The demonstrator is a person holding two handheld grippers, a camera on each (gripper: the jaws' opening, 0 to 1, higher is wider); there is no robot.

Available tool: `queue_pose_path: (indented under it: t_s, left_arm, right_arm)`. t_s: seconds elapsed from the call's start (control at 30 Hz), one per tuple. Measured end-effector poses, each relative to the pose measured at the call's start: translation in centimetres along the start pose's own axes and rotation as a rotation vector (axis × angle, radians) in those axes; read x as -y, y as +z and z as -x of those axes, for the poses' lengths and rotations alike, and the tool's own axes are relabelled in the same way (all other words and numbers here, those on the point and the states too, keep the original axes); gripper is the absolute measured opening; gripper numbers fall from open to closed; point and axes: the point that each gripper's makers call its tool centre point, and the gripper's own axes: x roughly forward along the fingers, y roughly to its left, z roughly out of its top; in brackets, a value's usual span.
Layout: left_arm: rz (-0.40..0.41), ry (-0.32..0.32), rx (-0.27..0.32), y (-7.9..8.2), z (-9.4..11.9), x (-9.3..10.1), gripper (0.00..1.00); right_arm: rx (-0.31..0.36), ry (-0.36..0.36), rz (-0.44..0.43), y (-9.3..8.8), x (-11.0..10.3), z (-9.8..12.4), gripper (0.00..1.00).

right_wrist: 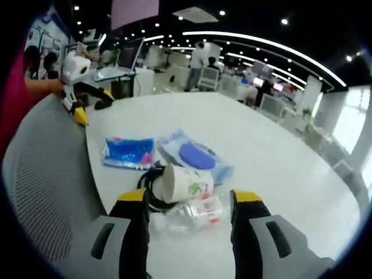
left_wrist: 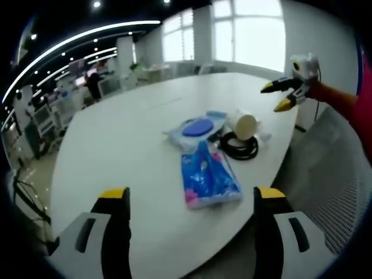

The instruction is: Arrange the tabletop items into an orderly group along one side of the table until the central work area is clear of visible clutter.

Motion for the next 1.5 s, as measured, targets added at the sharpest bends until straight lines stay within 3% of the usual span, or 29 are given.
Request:
queue_pose_path:
  t_s: [0.6,1.23,1.5]
  left_arm:
    - [0.013,-0.002,0.016,0.2,0.0,-0.1,0.83]
    - [0.025,-0.004,0.019,0.3,0.1,0.0,0.83]
    - [0.026,-0.005,0.017,0.3,0.1,0.0,0.83]
  right_arm:
    - [-0.051,0.008,0.083,1.0,-1.2,-2.7,0.34]
    - [-0.111,0.046,0.092,0.0,-1.6,-4.5,0.17]
    - [-0.159,0.056,0.105,-0.3,-1.9,-5.4,0.14]
